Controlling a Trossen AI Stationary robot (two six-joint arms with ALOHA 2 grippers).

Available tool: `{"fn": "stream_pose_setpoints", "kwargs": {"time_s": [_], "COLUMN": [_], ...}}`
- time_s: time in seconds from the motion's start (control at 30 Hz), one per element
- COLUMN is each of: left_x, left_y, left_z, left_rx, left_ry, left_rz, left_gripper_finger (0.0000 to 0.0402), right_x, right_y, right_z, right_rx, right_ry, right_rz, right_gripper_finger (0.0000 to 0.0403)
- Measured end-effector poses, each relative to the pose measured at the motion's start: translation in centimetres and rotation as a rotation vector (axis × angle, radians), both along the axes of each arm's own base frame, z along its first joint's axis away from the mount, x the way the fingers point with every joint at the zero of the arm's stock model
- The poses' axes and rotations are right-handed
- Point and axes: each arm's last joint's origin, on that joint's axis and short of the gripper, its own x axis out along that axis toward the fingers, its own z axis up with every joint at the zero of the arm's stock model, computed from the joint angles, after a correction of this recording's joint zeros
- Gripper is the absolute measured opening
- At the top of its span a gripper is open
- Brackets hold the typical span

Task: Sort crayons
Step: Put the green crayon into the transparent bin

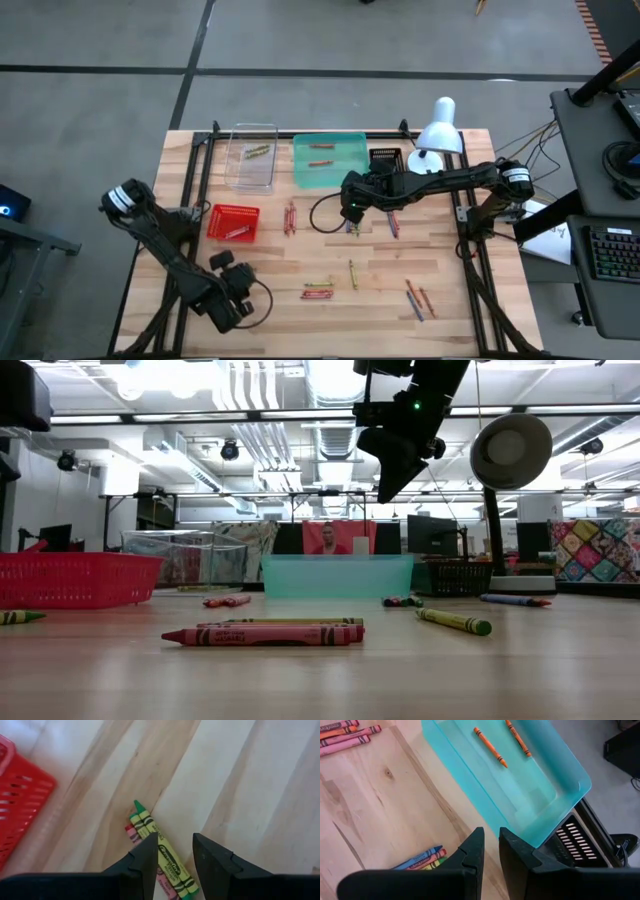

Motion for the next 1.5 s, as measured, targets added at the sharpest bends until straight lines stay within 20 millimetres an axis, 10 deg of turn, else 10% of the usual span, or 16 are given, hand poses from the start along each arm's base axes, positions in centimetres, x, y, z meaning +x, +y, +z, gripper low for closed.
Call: {"fn": "stream_pose_setpoints", "kwargs": {"time_s": [1.5], "left_x": [0.3], "left_y": [-1.5], "left_z": [-3.6], "left_rx": [0.064], "left_ry": [0.025], "left_rz": [-0.033], "left_gripper_finger": [0.0085], "right_x": [0.0], "right_y": [0.0], "right_z": [0.0], "right_rx": [0.0], "right_ry": [-0.004], "right_rz": [0.001], "right_gripper_finger": [0.005]}}
